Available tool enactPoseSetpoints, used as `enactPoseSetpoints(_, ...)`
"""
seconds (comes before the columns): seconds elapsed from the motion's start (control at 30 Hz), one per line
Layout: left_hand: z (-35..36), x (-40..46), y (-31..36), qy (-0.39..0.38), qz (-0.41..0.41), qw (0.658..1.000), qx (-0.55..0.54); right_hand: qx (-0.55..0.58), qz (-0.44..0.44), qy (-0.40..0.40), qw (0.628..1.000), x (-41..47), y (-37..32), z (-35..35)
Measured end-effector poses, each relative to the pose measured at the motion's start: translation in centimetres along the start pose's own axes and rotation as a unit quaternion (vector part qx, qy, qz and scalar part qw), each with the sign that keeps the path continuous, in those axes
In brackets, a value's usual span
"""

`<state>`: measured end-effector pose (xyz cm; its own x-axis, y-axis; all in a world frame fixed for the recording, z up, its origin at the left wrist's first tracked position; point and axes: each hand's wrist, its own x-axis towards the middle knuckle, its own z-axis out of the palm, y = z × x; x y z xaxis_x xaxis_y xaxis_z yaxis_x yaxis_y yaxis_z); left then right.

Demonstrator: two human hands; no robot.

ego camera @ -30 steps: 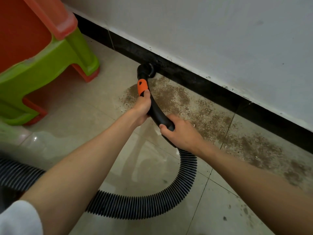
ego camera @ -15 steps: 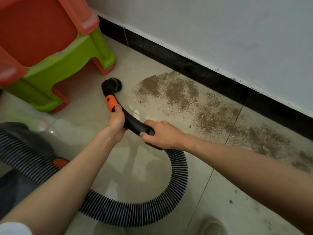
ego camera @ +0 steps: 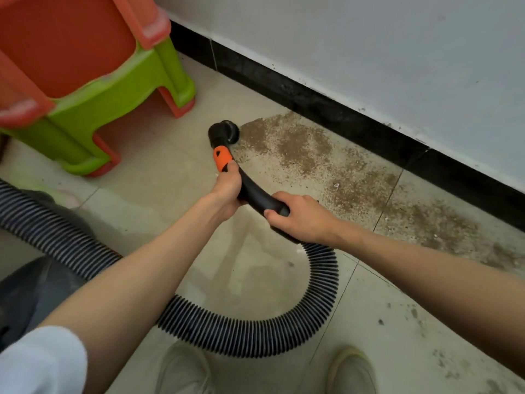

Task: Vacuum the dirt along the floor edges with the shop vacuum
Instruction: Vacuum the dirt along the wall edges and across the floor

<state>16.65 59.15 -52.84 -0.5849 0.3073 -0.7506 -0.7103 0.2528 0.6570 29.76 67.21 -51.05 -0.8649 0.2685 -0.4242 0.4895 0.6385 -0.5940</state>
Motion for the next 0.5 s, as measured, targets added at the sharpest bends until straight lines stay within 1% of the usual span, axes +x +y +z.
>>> enactPoseSetpoints(0.33,6.8,2.5,3.2,-0.107,-0.01,0.993,0.038,0.039,0.053,0.077,0.995,1.4,3.6,-3.8)
enactPoseSetpoints(0.5,9.3,3.0,3.3,-0.119,0.004,0.991,0.063,0.062,0.062,0.112,0.99,1.2,5.1,-4.5)
